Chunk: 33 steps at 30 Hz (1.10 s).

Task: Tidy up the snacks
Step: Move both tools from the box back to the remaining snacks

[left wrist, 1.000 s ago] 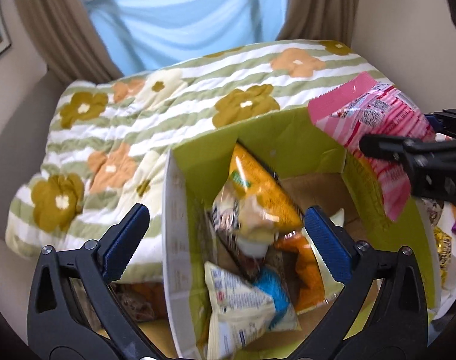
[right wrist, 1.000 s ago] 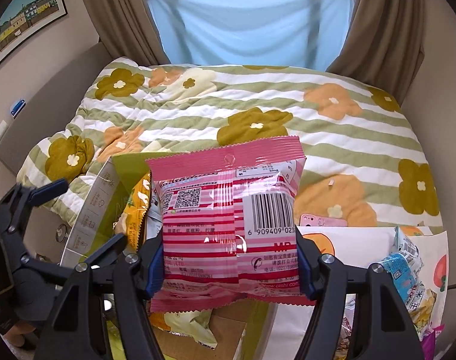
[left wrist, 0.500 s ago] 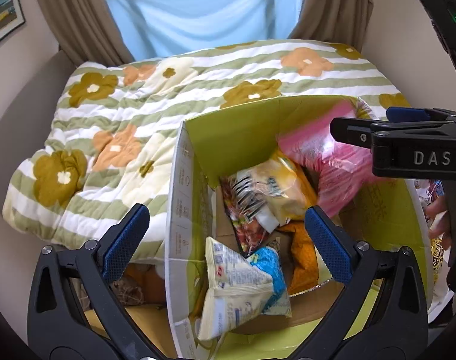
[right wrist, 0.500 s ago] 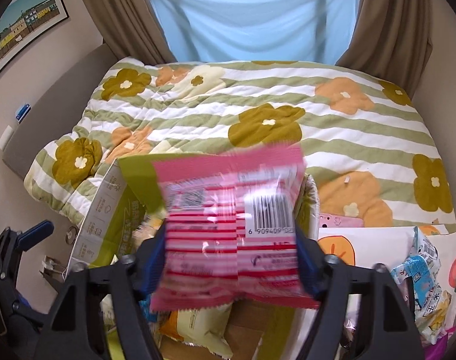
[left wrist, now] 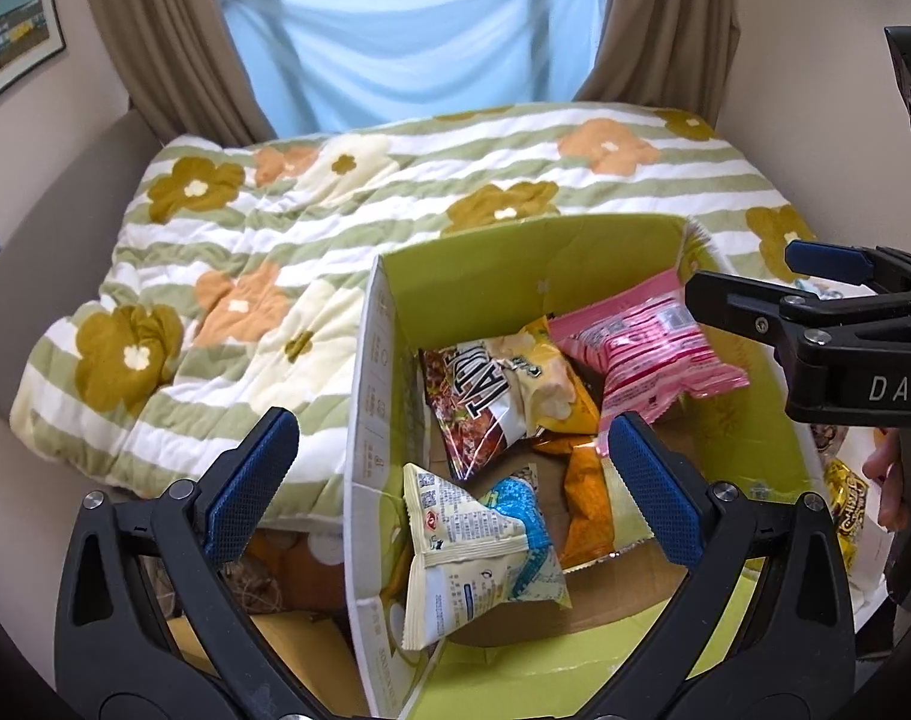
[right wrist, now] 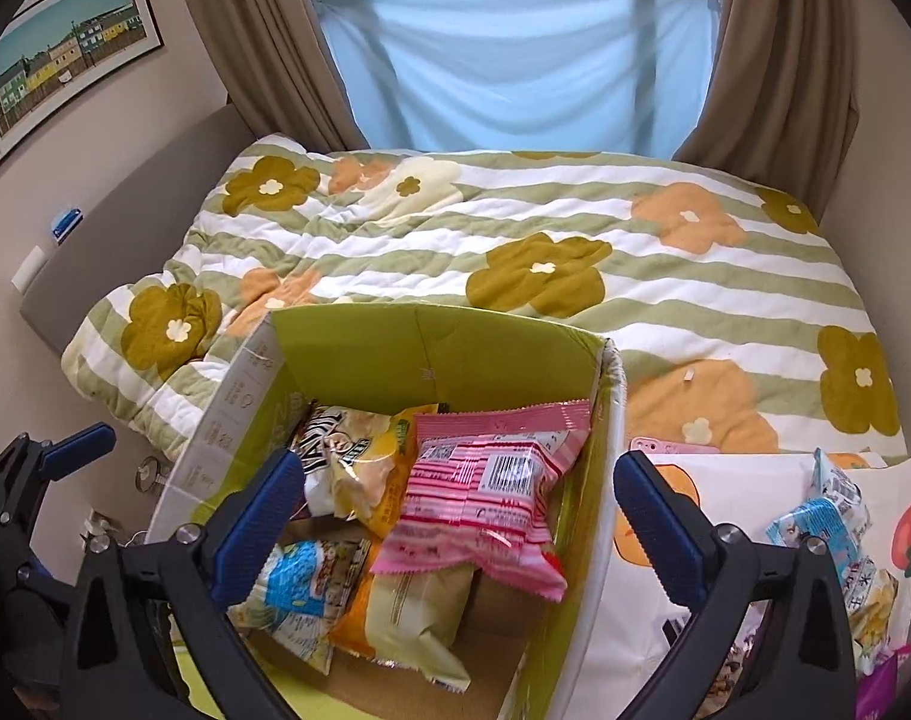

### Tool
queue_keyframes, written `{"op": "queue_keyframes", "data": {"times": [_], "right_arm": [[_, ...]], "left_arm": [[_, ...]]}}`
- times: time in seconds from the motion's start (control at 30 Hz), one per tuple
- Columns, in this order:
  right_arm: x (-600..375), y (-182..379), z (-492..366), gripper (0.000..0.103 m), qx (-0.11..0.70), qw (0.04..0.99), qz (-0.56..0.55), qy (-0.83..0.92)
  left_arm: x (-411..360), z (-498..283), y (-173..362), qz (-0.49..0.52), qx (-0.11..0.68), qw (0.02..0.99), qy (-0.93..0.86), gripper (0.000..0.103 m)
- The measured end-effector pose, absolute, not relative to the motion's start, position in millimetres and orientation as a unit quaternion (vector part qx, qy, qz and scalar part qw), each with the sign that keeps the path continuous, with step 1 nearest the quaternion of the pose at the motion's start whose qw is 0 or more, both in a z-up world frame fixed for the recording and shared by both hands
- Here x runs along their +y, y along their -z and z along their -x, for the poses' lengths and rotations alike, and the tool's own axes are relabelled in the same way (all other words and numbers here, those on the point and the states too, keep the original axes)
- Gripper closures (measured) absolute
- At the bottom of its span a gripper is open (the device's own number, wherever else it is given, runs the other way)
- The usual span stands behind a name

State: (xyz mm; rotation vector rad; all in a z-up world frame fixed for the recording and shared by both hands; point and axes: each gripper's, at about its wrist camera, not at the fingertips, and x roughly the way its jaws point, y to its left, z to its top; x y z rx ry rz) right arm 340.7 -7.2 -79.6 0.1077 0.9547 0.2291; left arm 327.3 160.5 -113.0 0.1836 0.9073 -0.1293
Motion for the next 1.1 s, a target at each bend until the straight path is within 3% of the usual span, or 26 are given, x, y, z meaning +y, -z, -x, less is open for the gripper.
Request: {"op": "queue_keyframes", "data": {"times": [0.33,0.67,1.1], "right_arm": [[-27.6,40.8,-289.1,0.000,0.428,0.898,-0.060,-0.075],[-102.3,18.3,-217.7,0.000,0.404,0.910,-0.078,-0.046],[-243.2,36.4,-127.7,0.000,0.426,0.900,-0.089,0.000]], "left_arm": [[132.7,-290.3,85.8,-0.086,0.410,0.900,0.121,0.001],[48.3,-234.8,72.8,-0.089,0.389,0.904,0.152,0.001],[-80.4,-169.9,106.1,-0.102,0.429,0.878,0.189,0.001]]}}
